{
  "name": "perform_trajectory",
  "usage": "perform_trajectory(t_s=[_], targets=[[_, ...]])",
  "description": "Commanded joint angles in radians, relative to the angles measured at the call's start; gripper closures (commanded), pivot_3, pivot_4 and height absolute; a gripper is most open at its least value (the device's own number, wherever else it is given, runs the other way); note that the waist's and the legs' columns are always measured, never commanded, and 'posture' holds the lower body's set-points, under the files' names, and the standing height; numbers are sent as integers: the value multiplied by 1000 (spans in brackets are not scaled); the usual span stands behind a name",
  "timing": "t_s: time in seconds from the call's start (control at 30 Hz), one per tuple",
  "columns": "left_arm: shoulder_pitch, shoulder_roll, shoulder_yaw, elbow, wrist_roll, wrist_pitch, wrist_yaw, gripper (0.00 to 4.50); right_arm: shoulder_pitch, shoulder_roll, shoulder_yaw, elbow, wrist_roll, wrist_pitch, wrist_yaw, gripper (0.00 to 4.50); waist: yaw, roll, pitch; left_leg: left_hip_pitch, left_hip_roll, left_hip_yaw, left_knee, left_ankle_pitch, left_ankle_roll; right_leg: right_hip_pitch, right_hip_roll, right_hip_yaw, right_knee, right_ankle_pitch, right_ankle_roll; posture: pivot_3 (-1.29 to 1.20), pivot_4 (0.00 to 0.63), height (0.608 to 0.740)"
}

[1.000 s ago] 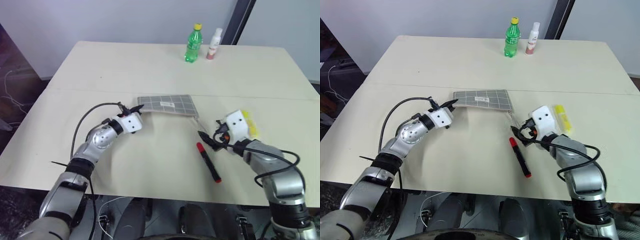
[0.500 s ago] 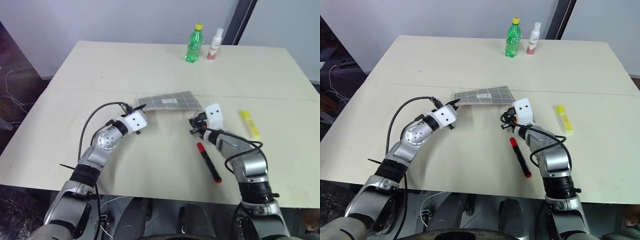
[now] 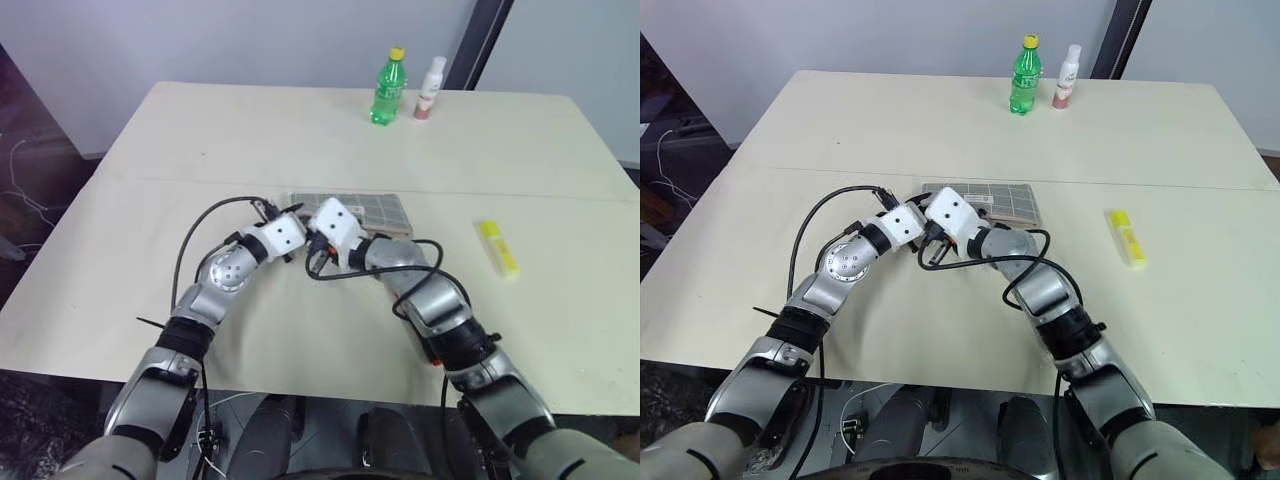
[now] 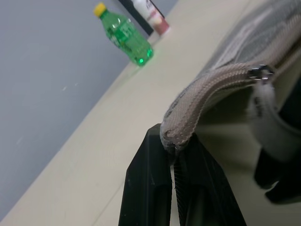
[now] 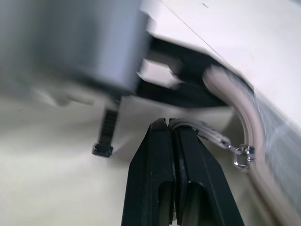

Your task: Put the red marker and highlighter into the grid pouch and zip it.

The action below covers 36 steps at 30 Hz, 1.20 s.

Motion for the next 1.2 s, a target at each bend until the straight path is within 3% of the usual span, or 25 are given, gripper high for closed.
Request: perform_trajectory(t_s=[0.03, 0.07, 0.17, 0.4, 0.57, 0.7, 0.9, 1.2], targets=[[-33, -5, -11, -9, 7, -35, 16, 4500, -33, 14, -1, 4, -10, -68, 30, 4469, 1, 0, 0, 0, 0, 0, 0, 0, -1, 0, 0, 0, 0, 0, 0, 0, 150, 740], [-34, -4, -11, -7, 7, -37, 17, 4500, -33, 12, -6, 8, -13, -74, 33, 4469, 1, 0, 0, 0, 0, 0, 0, 1, -2, 0, 0, 0, 0, 0, 0, 0, 150, 740], [-19, 6, 1, -22, -1, -42, 18, 4500, 38, -34, -71, -84, 29, -61, 60, 3615, 4, 0, 0, 0, 0, 0, 0, 2, -3, 0, 0, 0, 0, 0, 0, 0, 150, 740], [32, 7, 34, -65, -71, -44, -12, 4500, 279, -144, -273, -400, 168, 61, 63, 42, 4, 0, 0, 0, 0, 0, 0, 0, -1, 0, -2, 0, 0, 0, 0, 0, 150, 740], [34, 15, 33, -65, -66, -71, 3, 4500, 433, -84, -502, -610, 347, 144, -48, 42, 4, 0, 0, 0, 1, 0, -2, 0, -1, 0, -2, 0, -1, 0, 0, 0, 150, 740], [19, 11, 31, -40, -89, -86, -19, 4500, 531, -100, -582, -637, 275, 98, -152, 42, 7, 0, 0, 0, 0, 0, -2, 0, -1, 0, -2, 0, -2, 0, 0, 0, 150, 740], [-21, 1, 20, 20, -89, -105, -33, 4500, 508, -167, -683, -457, 147, 156, -341, 42, 7, 0, 0, 0, 0, 1, -2, 0, -2, 0, -3, 0, -2, 0, -1, 0, 150, 740], [-34, 5, 2, 39, -56, -131, -41, 4500, 498, -340, -806, -132, 218, 167, -216, 42, 5, 0, 0, 0, 0, 1, -1, 1, 1, 2, -2, 0, -2, 0, 0, 0, 150, 740]])
